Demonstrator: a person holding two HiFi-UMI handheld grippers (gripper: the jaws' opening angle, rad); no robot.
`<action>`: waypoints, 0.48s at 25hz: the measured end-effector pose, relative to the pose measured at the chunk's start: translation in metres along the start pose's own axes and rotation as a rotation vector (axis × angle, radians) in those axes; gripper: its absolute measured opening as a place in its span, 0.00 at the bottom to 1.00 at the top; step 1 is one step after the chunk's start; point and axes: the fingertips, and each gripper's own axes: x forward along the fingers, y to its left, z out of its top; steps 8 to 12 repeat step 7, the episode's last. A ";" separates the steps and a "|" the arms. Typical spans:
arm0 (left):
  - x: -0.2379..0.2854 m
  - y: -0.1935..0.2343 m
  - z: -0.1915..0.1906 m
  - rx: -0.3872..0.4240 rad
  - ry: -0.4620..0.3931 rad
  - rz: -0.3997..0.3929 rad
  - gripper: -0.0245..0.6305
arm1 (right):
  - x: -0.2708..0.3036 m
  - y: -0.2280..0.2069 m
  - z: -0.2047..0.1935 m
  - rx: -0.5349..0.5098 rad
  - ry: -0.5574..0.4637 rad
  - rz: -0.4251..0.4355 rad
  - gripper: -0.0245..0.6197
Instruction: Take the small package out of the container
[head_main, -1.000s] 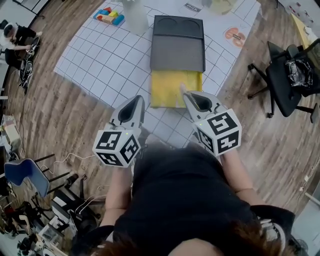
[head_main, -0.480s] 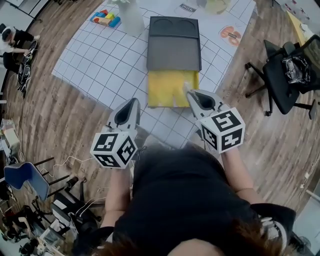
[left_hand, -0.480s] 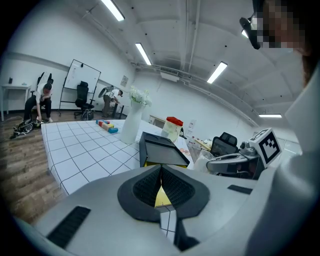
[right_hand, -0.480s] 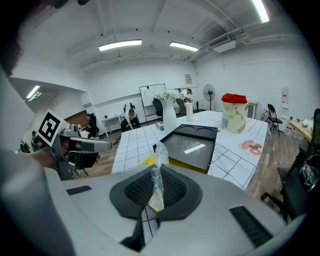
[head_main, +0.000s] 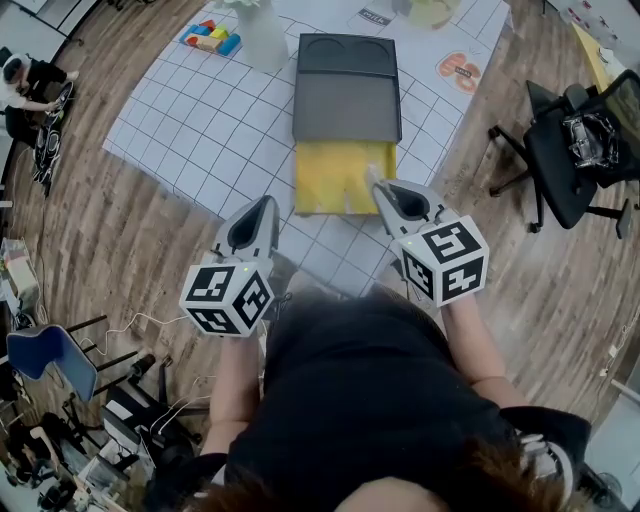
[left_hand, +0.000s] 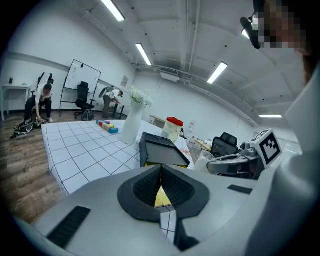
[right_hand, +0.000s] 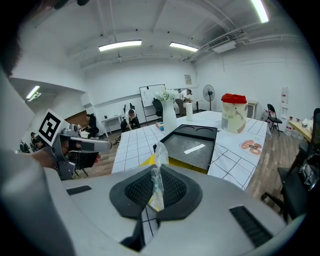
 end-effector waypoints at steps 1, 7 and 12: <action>0.000 0.000 0.000 -0.001 -0.001 0.000 0.08 | 0.000 0.000 0.000 0.000 -0.001 0.000 0.07; 0.001 0.000 0.001 -0.002 0.001 -0.007 0.08 | 0.001 0.001 0.001 0.003 0.001 -0.003 0.07; 0.001 0.000 0.001 -0.002 0.001 -0.007 0.08 | 0.001 0.001 0.001 0.003 0.001 -0.003 0.07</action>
